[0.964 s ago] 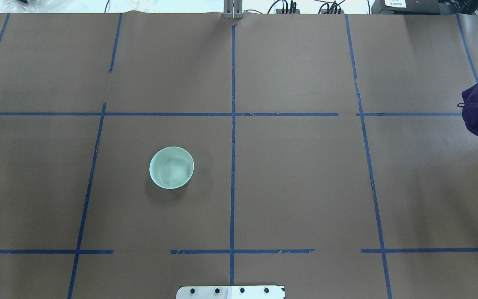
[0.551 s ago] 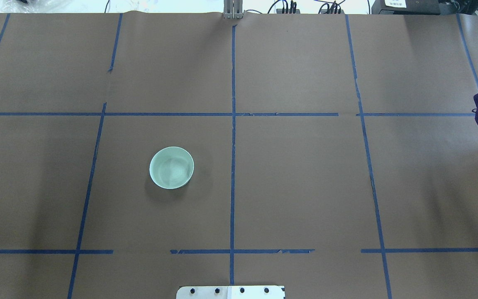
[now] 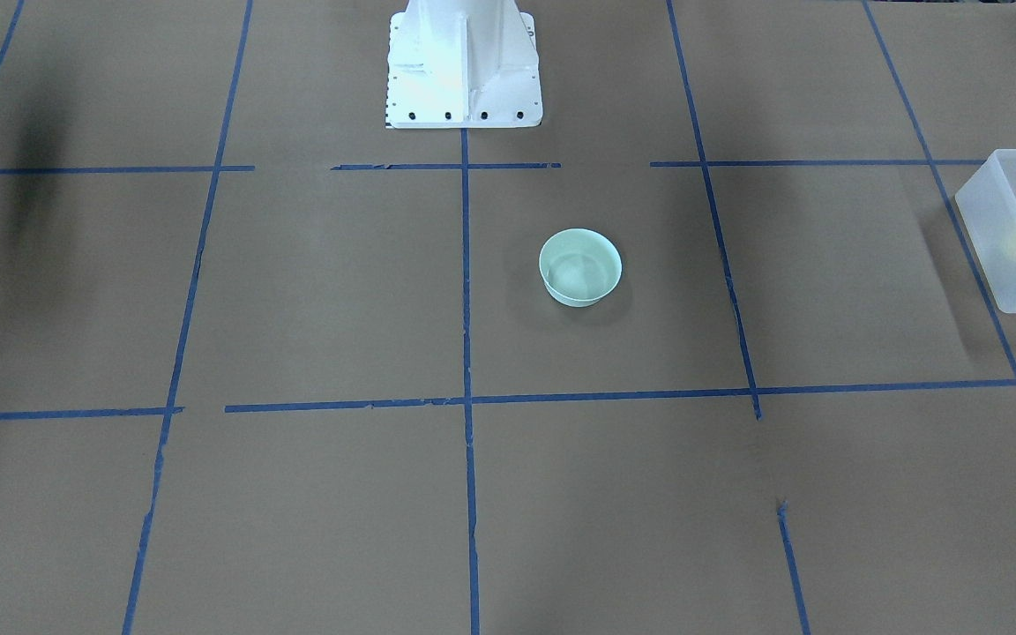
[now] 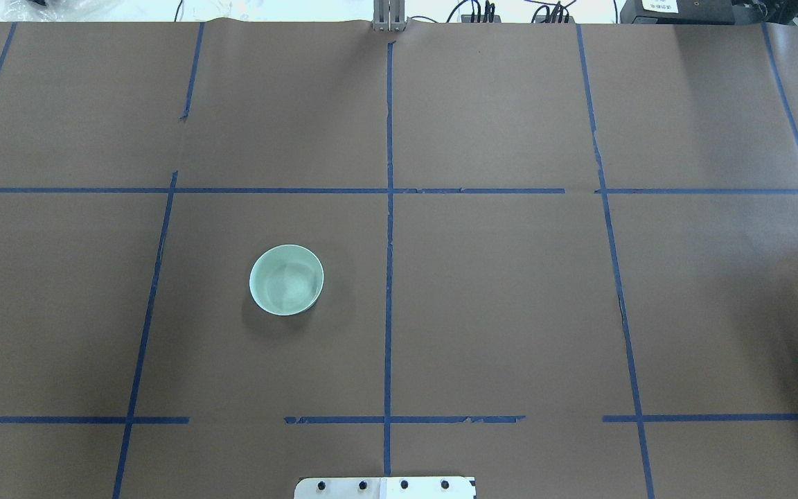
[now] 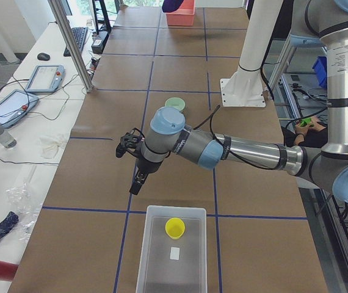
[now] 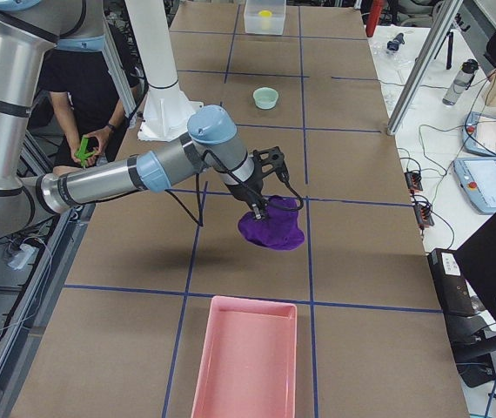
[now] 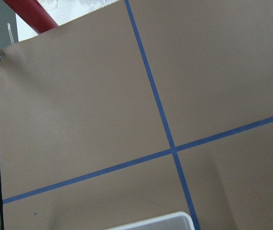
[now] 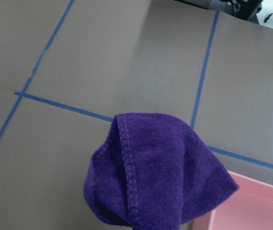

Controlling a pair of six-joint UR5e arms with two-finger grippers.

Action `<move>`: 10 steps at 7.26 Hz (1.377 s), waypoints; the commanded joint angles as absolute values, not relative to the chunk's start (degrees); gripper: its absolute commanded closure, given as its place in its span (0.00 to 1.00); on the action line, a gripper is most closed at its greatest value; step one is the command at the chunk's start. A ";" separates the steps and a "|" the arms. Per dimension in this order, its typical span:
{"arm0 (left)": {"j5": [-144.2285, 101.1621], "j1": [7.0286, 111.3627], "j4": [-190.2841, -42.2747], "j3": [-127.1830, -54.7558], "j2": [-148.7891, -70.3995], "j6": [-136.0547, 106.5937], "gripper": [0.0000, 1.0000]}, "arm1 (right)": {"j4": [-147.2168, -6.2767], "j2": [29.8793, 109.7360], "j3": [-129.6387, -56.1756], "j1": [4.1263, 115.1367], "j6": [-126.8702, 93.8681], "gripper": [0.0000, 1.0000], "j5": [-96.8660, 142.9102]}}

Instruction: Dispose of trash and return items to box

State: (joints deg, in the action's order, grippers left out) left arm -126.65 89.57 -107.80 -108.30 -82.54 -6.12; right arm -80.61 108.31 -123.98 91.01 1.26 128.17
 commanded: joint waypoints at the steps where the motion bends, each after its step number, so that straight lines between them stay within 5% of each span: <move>1: -131.11 83.61 -108.63 -111.69 -83.92 -19.45 0.00 | -87.19 107.93 -117.99 97.88 19.37 1.00 124.01; 7: -130.52 59.88 -128.06 -111.62 -86.99 -58.49 0.00 | -82.97 102.13 -92.56 100.72 25.93 1.00 123.06; 8: -127.82 56.81 -128.06 -111.80 -88.49 -62.54 0.00 | -82.97 102.13 -92.46 100.72 25.32 0.85 122.35; 9: -124.75 53.38 -128.06 -111.80 -89.38 -65.71 0.00 | -82.97 102.04 -92.46 100.64 24.96 0.24 122.34; 10: -122.72 50.48 -128.06 -111.97 -90.52 -69.40 0.00 | -83.14 102.04 -92.81 100.63 24.44 0.00 122.95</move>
State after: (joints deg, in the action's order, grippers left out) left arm -125.51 54.22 -127.99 -111.84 -89.14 -64.93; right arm -83.04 102.11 -92.70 100.67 25.00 122.62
